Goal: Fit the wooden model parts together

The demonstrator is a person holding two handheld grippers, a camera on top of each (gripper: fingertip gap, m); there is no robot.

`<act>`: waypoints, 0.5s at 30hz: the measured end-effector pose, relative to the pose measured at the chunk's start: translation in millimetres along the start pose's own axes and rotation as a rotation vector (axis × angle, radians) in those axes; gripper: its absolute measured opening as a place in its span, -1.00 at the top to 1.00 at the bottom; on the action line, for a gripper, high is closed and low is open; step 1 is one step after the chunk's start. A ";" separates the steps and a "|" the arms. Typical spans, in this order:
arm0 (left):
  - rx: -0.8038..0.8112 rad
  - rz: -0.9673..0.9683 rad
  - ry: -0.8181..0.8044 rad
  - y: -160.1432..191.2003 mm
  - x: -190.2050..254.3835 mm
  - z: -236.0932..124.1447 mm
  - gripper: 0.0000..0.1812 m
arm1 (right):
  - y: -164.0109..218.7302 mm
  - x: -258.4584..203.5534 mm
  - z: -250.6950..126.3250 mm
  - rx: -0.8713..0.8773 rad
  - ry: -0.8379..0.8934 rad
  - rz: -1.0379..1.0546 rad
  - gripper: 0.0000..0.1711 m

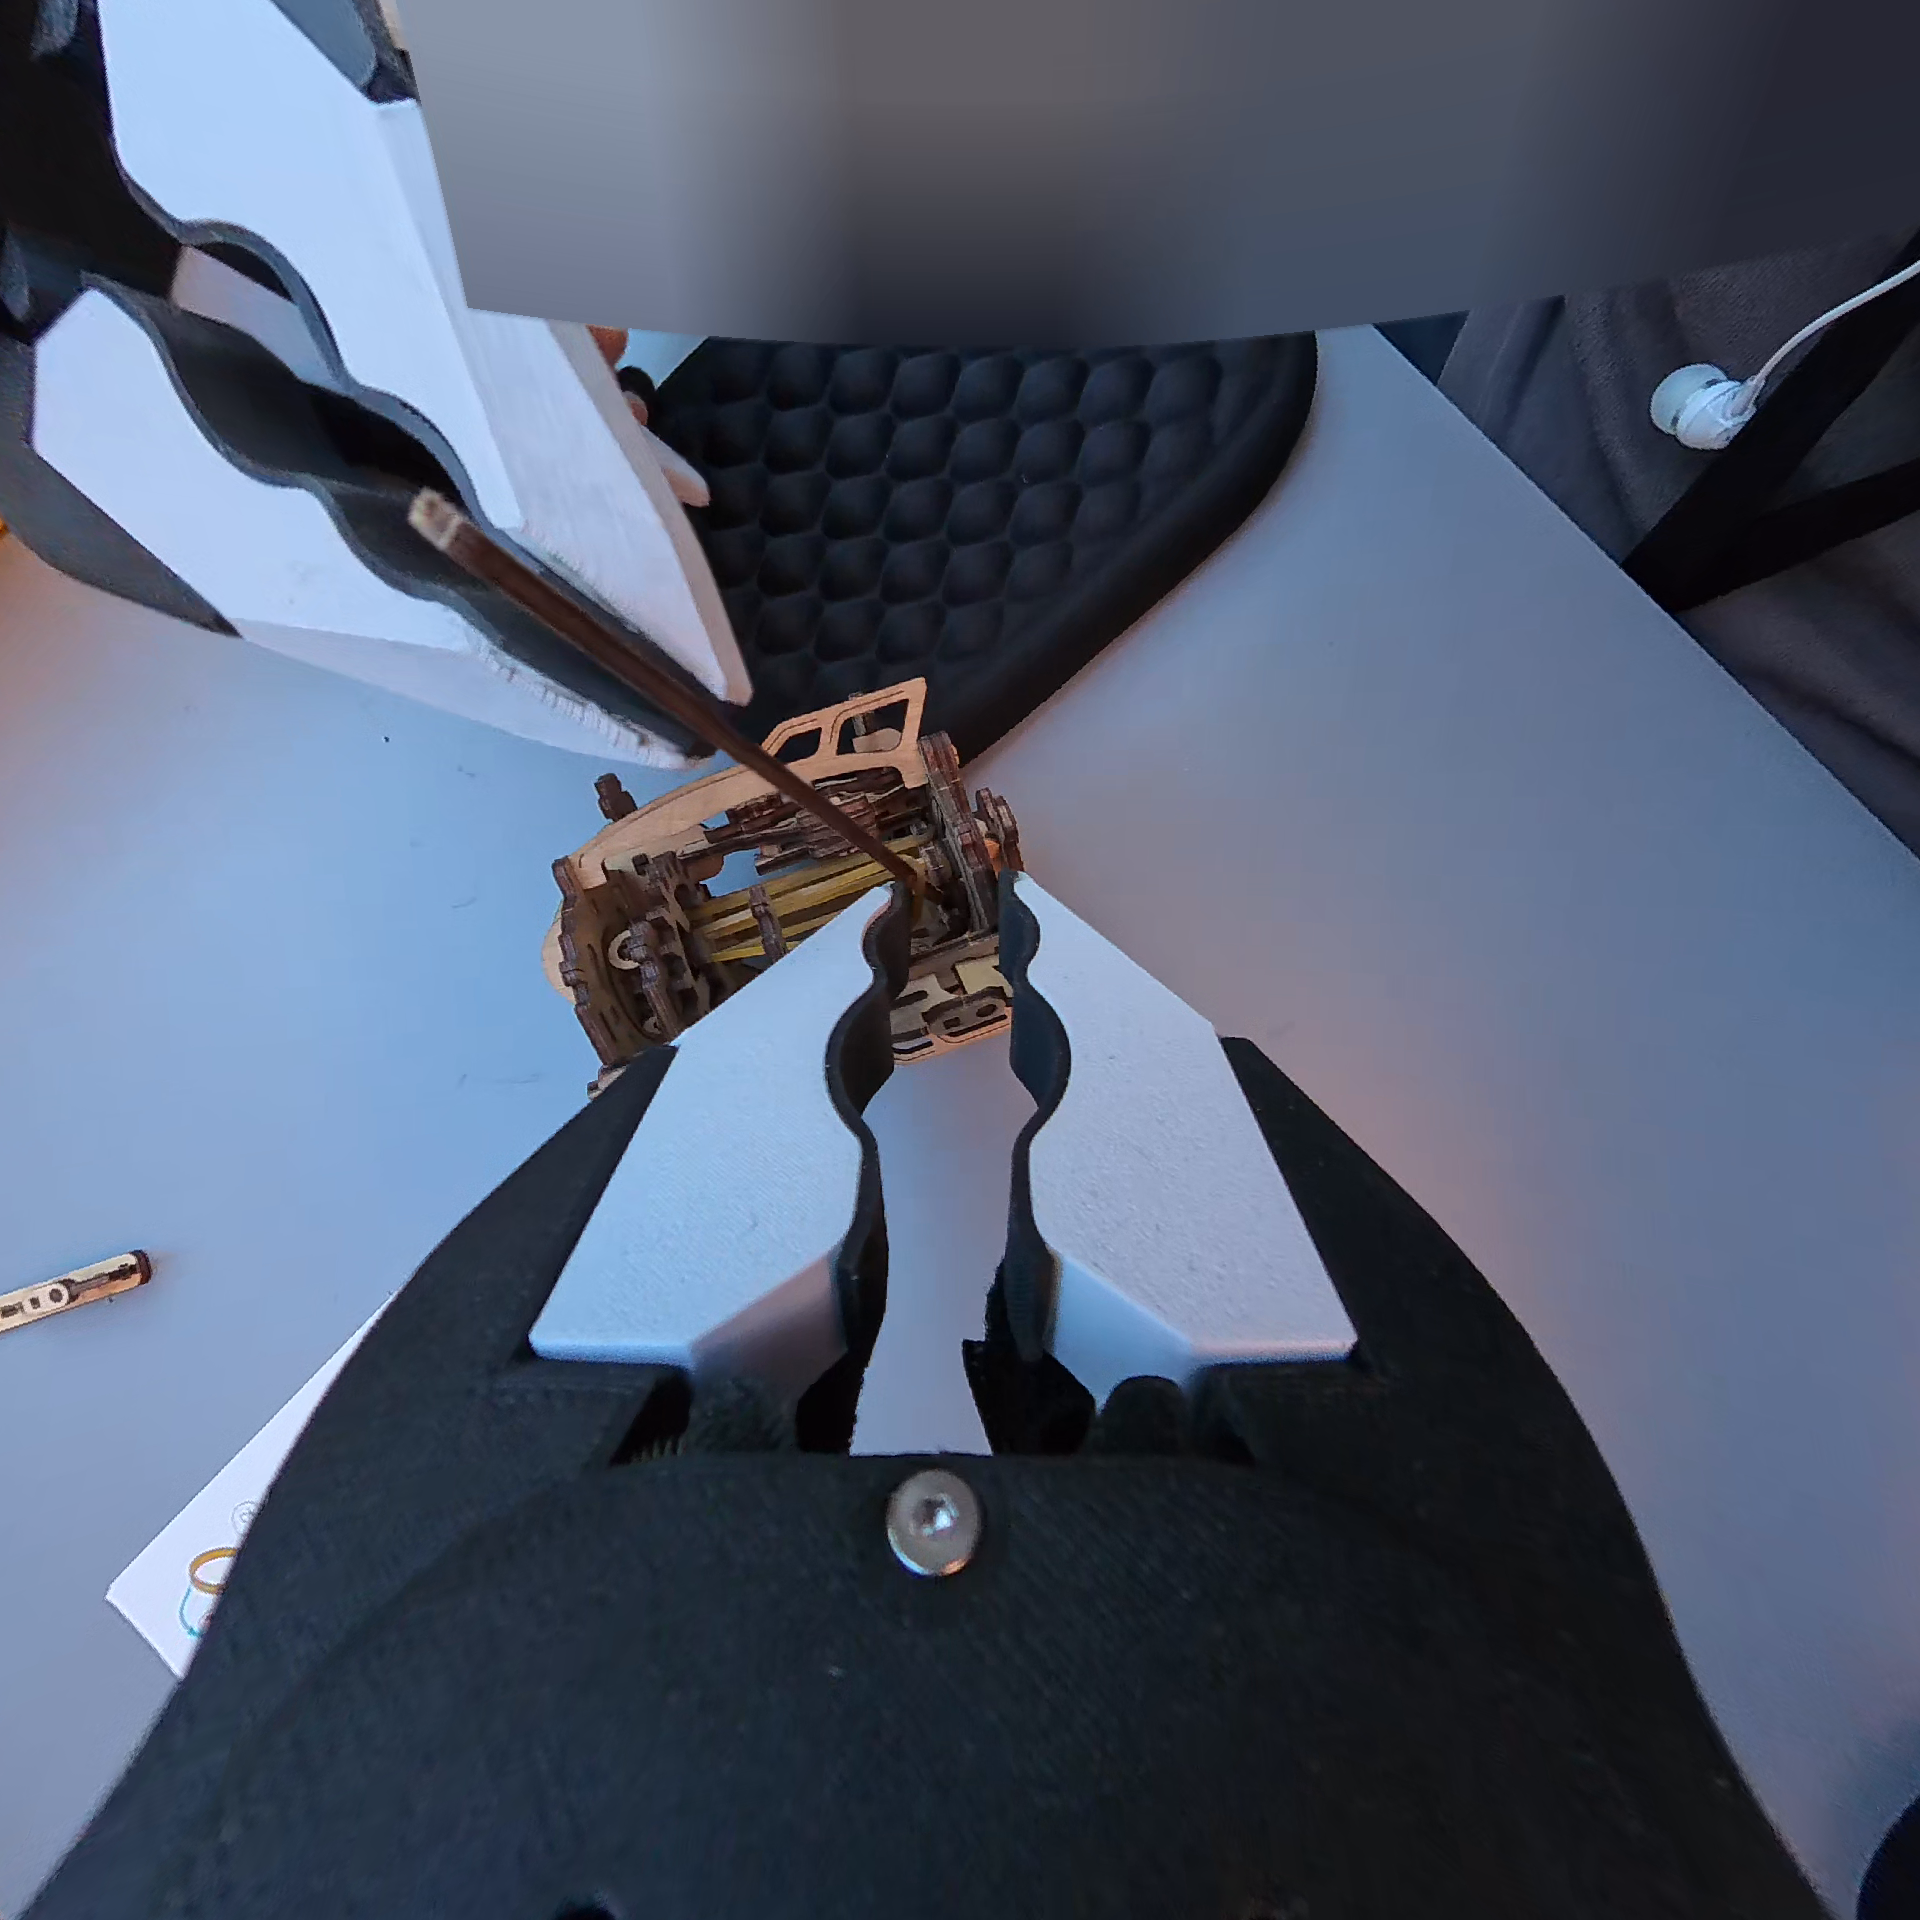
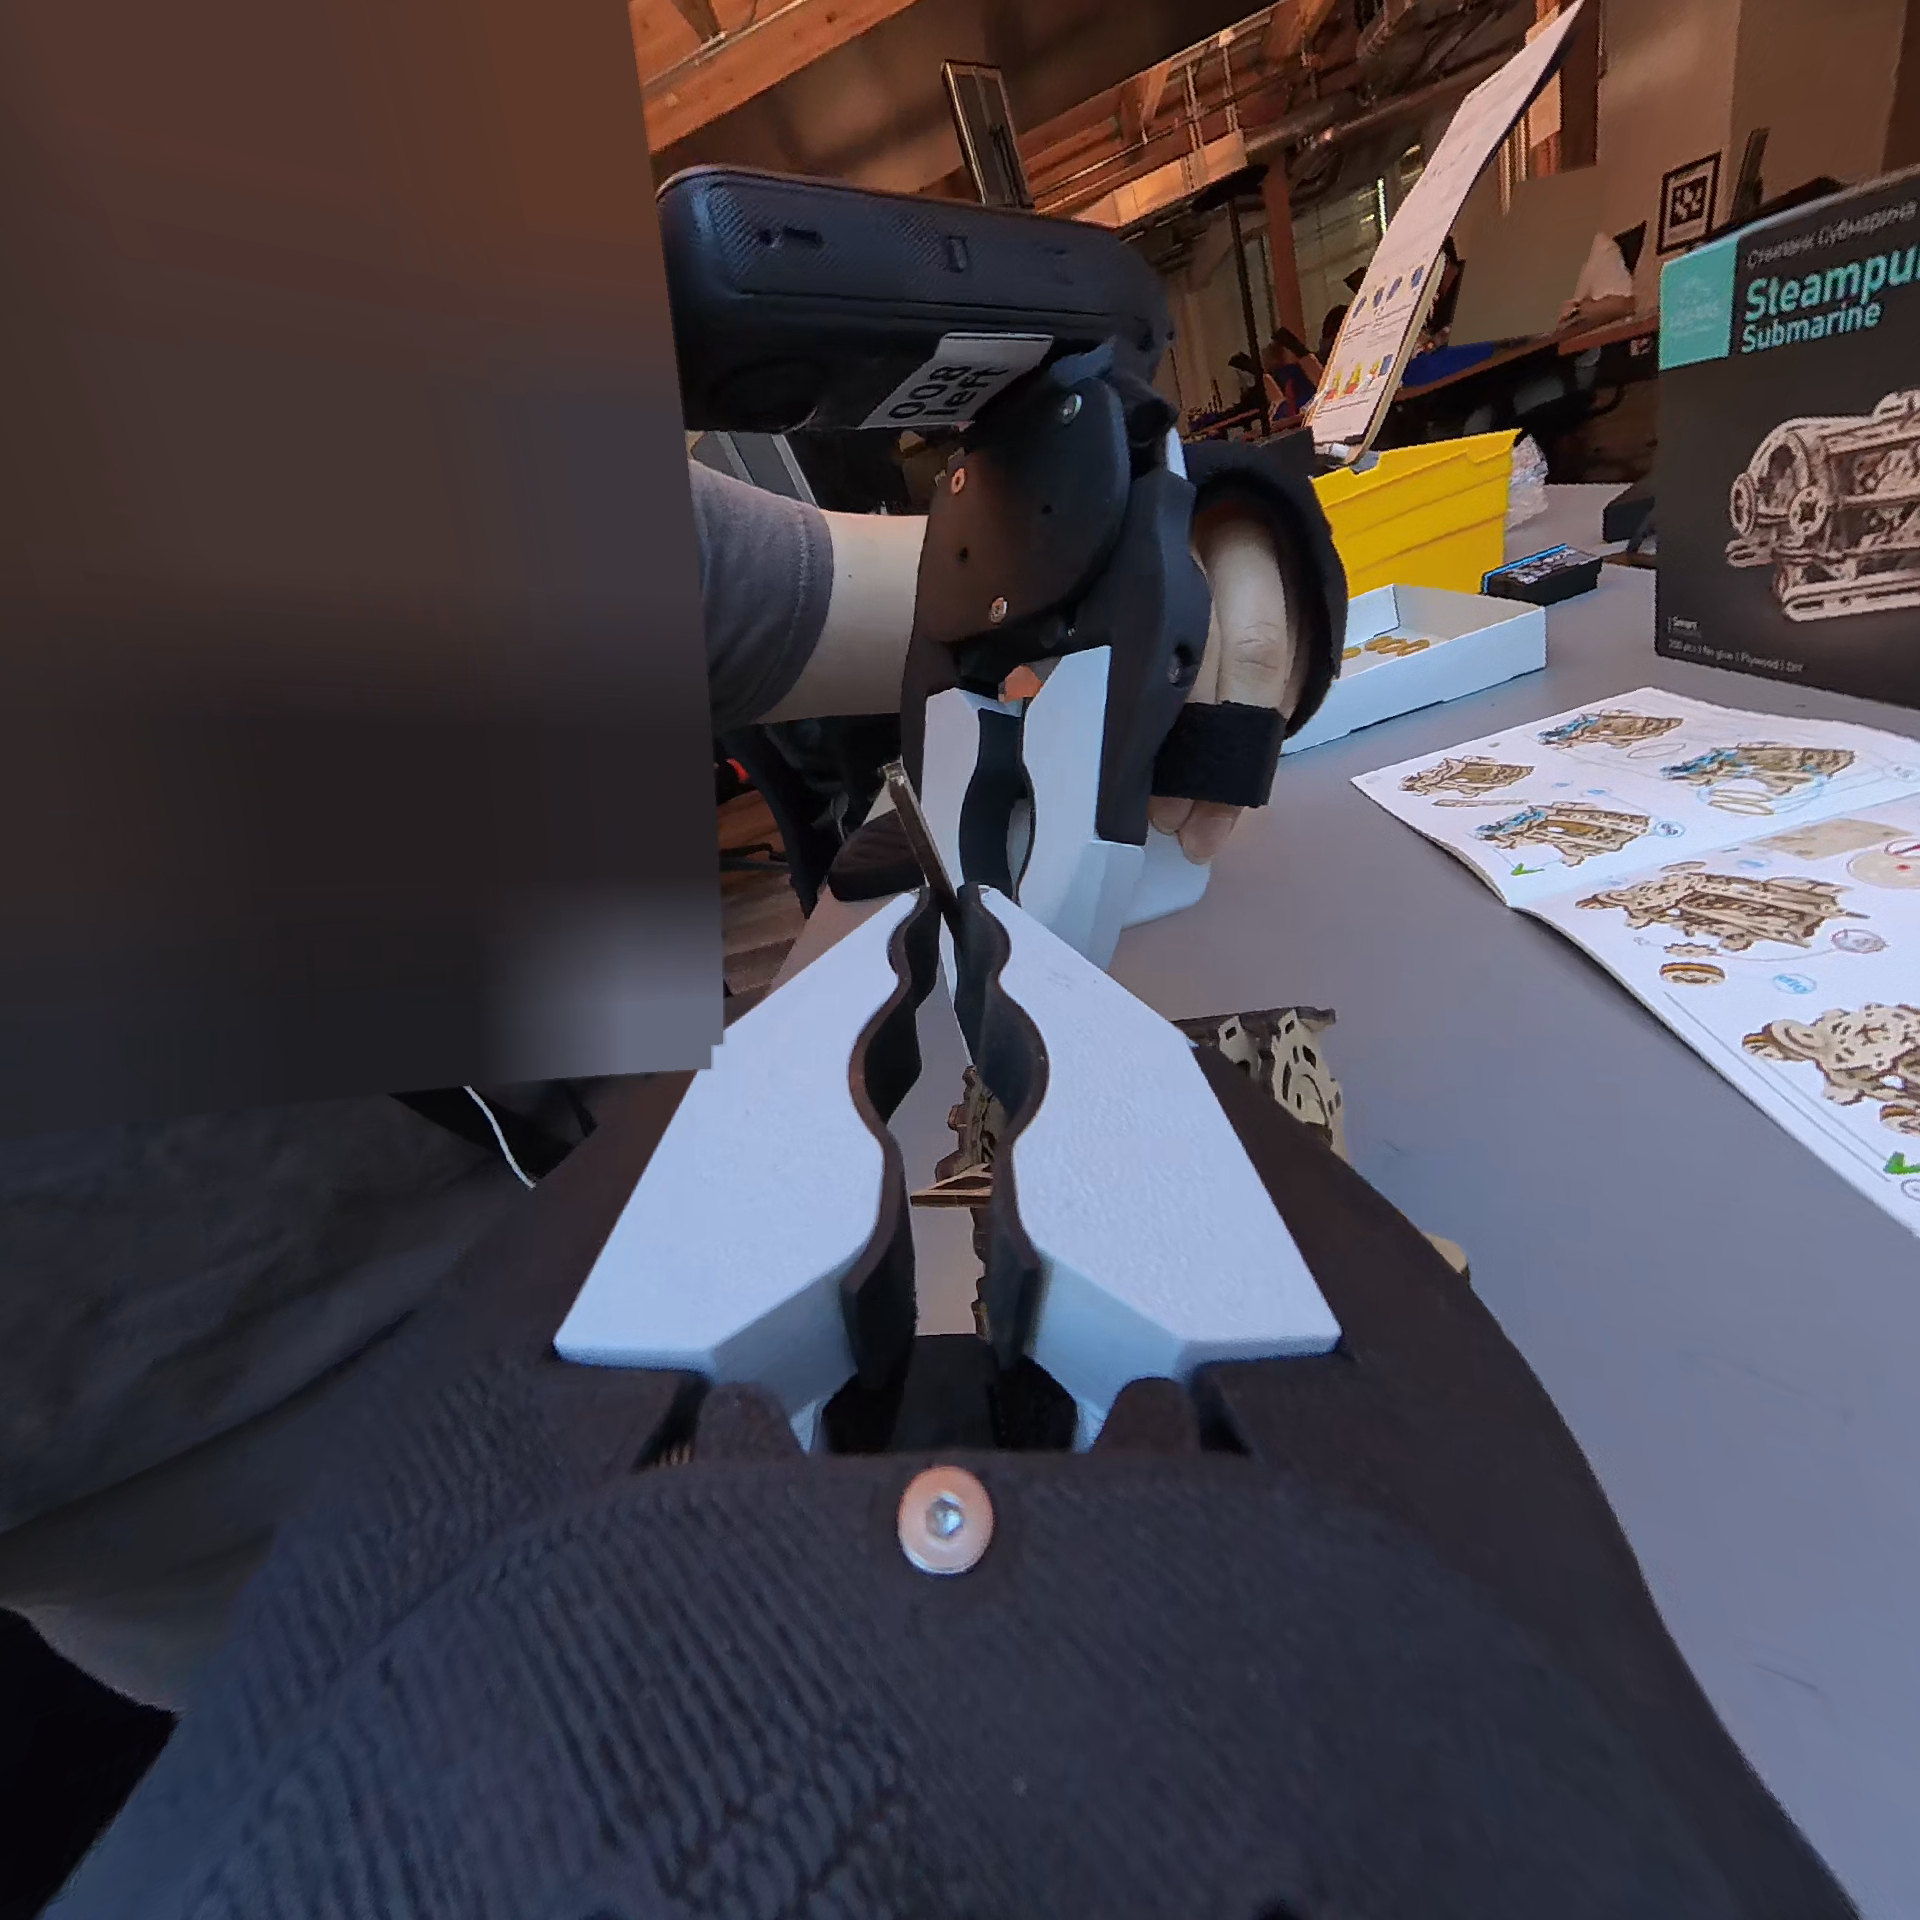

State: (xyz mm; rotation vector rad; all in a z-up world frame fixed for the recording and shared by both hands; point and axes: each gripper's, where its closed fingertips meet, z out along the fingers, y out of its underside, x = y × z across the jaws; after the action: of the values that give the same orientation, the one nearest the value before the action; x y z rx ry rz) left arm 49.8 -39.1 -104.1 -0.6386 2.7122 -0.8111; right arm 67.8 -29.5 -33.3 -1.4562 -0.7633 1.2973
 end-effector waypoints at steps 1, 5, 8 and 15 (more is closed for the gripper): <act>0.002 0.001 -0.003 -0.2 -0.1 0.0 0.84 | 0.1 -1.3 0.8 -0.007 0.004 -0.025 0.98; 0.005 0.022 -0.018 -0.9 1.4 0.0 0.89 | 1.1 -5.4 2.9 -0.040 0.041 -0.162 1.00; 0.004 0.032 -0.034 -1.3 1.3 0.3 0.91 | 1.1 -7.5 4.4 -0.048 0.048 -0.197 1.00; -0.014 0.026 -0.022 0.0 2.5 0.5 0.91 | 3.7 -11.2 6.3 -0.075 0.048 -0.246 0.99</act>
State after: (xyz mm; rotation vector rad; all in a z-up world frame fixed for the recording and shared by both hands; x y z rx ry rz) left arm 47.7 -40.5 -104.7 -0.6107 2.7031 -0.7752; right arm 58.7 -39.2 -32.5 -1.3978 -0.9361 1.0531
